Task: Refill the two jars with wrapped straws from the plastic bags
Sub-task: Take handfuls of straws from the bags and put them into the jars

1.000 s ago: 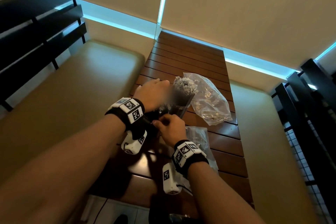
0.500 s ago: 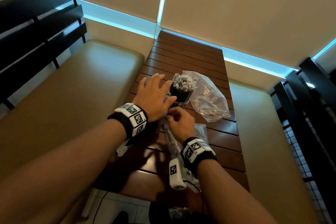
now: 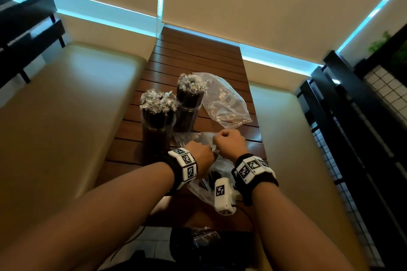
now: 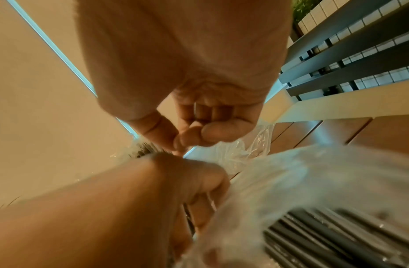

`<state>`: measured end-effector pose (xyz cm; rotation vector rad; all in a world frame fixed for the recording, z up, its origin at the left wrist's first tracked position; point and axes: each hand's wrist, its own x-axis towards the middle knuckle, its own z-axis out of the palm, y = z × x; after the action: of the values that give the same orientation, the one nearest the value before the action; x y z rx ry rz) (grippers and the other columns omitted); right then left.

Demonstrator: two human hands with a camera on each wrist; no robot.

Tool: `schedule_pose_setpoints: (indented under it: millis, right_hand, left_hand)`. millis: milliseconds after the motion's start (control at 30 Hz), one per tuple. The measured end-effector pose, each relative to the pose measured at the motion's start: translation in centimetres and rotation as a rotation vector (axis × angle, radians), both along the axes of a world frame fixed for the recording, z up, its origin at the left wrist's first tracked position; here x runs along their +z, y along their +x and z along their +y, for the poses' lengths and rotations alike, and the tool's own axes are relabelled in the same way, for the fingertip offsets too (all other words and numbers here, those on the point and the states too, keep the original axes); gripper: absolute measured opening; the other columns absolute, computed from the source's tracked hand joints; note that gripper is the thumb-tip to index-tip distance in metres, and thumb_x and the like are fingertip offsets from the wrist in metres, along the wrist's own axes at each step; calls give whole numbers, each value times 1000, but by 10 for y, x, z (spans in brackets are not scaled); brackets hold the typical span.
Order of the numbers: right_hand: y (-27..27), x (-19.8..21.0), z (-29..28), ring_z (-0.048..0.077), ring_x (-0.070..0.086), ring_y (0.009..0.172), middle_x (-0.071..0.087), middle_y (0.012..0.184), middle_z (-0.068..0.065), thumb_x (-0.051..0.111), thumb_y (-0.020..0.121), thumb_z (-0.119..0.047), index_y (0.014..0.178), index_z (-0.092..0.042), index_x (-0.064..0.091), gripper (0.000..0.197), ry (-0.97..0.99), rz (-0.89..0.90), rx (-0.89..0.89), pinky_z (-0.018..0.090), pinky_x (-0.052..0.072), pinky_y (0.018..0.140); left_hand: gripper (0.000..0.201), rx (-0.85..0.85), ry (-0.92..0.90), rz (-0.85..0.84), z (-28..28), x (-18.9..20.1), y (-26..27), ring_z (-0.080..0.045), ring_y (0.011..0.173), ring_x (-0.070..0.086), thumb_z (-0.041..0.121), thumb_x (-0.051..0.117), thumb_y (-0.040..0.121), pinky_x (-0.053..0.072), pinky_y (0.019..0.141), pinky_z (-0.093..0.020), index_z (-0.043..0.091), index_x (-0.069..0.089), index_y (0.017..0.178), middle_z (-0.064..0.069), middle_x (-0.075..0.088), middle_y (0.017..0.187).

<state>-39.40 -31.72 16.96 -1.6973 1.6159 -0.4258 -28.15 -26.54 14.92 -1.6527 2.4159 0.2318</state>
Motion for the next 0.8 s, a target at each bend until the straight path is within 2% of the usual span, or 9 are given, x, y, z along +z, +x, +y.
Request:
schedule_pose_setpoints:
  millis: [67,133,200,267,367,467,633,700,800]
  right_hand:
    - [-8,6,6,19,48,47,55,57,5,50,77,-13,59,-15,57,20,125,-1,67,24,42,44]
    - [-17,16,10,18,46,44,54,54,7,51,79,-10,59,-12,57,21,224,7,145,23,40,44]
    - [-22,22,13,20,57,49,62,60,10,51,84,-9,65,-7,63,23,343,36,234,25,50,50]
    - [-21,18,15,25,69,67,72,77,14,52,87,-9,81,-2,72,22,376,113,318,33,60,67]
    - [-9,-2,14,23,67,92,71,100,8,55,87,-14,100,-12,72,22,105,335,437,37,57,85]
    - [2,-27,19,23,61,107,66,113,5,57,88,-17,115,-17,64,27,-57,415,398,31,50,89]
    - [1,-59,32,18,61,98,62,107,-4,70,71,-52,123,-33,45,61,-137,437,175,29,50,77]
    - [4,-68,35,16,62,97,62,109,-6,70,67,-54,123,-38,44,64,-138,423,183,31,53,79]
    - [5,-70,38,16,61,101,61,112,-8,69,67,-50,119,-37,49,57,-89,457,213,33,54,83]
  left_hand:
    - [35,59,4,29,-5,3,0,-28,97,66,23,61,91,47,69,-34,20,57,125,-5,65,115]
    - [30,147,21,78,-10,10,5,-30,103,65,19,57,92,50,76,-37,19,59,121,-8,64,117]
    - [22,241,33,122,-15,22,11,-33,102,64,17,55,93,51,77,-39,15,62,114,-11,64,114]
    - [22,284,35,179,-20,30,15,-34,98,64,20,55,92,50,73,-38,16,63,112,-12,65,110]
    - [22,265,-1,201,-19,39,15,-32,98,64,29,57,93,46,69,-36,16,63,109,-9,64,108]
    - [16,253,-57,212,-12,45,11,-31,102,60,22,55,93,41,70,-36,16,59,108,-8,58,112]
    - [24,338,-131,289,5,42,9,-34,97,59,11,53,92,41,68,-37,19,56,114,-6,51,110]
    - [24,388,-141,343,11,36,7,-37,93,60,10,54,91,45,69,-40,17,54,114,-7,49,110]
    - [25,427,-176,386,20,27,4,-38,90,59,6,56,90,41,65,-39,15,53,113,-8,47,110]
